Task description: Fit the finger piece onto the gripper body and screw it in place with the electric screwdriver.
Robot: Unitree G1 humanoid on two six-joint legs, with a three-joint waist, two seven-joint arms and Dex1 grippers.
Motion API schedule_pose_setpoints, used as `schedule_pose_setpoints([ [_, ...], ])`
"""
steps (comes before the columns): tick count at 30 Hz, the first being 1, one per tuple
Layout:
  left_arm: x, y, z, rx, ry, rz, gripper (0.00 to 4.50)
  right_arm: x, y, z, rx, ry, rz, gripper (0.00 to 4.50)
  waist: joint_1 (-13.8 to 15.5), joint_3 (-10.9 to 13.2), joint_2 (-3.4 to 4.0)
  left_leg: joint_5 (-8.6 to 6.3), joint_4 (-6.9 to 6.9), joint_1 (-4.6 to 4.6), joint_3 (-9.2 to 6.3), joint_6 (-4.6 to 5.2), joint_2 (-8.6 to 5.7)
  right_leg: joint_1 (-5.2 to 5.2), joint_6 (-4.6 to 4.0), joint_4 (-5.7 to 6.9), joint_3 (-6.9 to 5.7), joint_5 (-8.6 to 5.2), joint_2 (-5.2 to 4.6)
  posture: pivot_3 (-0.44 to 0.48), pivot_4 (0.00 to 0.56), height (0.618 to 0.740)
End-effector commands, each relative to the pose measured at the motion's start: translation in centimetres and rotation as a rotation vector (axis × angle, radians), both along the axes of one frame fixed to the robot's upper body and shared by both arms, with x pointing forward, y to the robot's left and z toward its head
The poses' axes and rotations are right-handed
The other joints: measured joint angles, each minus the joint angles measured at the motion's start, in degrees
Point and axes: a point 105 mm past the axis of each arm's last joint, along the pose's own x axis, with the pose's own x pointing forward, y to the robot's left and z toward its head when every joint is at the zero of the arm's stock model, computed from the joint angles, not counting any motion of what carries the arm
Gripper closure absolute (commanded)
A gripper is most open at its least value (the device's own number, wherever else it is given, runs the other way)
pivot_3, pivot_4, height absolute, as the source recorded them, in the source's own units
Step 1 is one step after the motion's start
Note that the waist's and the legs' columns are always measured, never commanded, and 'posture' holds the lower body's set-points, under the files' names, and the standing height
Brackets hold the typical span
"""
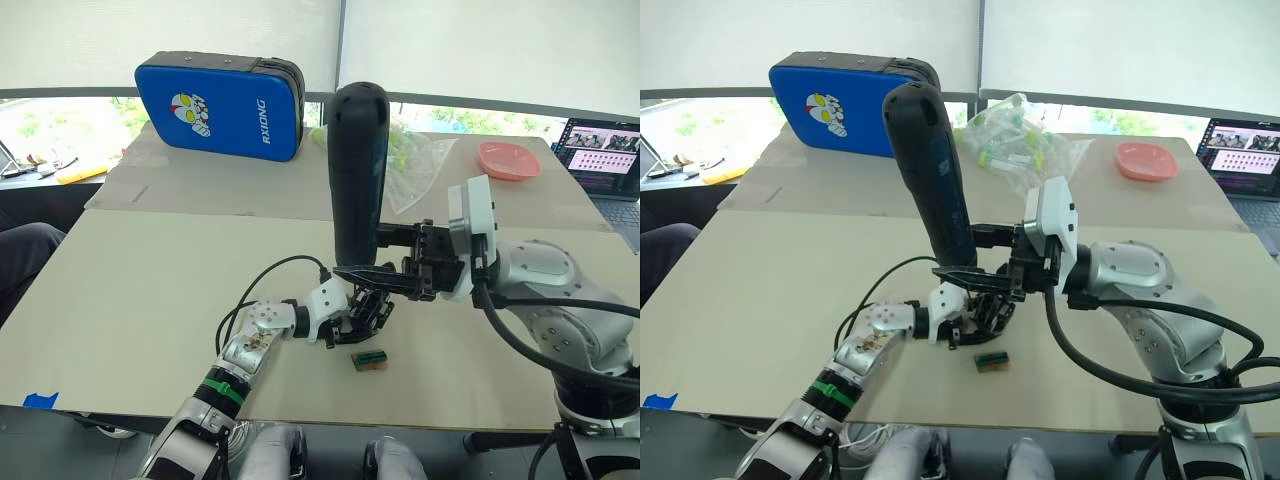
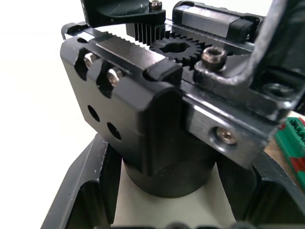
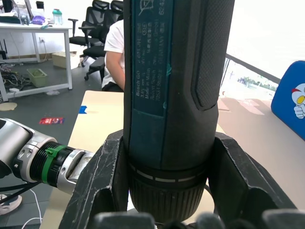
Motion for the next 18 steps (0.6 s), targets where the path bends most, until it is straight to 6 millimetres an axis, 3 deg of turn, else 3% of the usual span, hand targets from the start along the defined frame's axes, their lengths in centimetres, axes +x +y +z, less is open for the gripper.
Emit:
schedule_pose_setpoints([
  [1, -0.5, 0.4, -1.9, 0.050, 0.063, 0.010, 2.16, -0.6, 0.1, 0.8, 0.019, -0.054, 0.016, 2.59, 0.0, 0.0, 0.00, 0.00, 0.00, 0.00, 0.00, 0.00, 0.00, 0.00, 0.00, 0.00, 0.00, 0.00, 0.00, 0.000, 0.150, 0.740],
  [18, -0.5, 0.4, -1.9, 0.048, 0.069, 0.014, 2.16, -0.4, 0.0, -0.2, -0.009, -0.053, 0.003, 2.59, 0.0, 0.0, 0.00, 0.00, 0.00, 0.00, 0.00, -0.01, 0.00, -0.01, 0.00, 0.00, -0.01, 0.00, 0.00, 0.000, 0.150, 0.740],
])
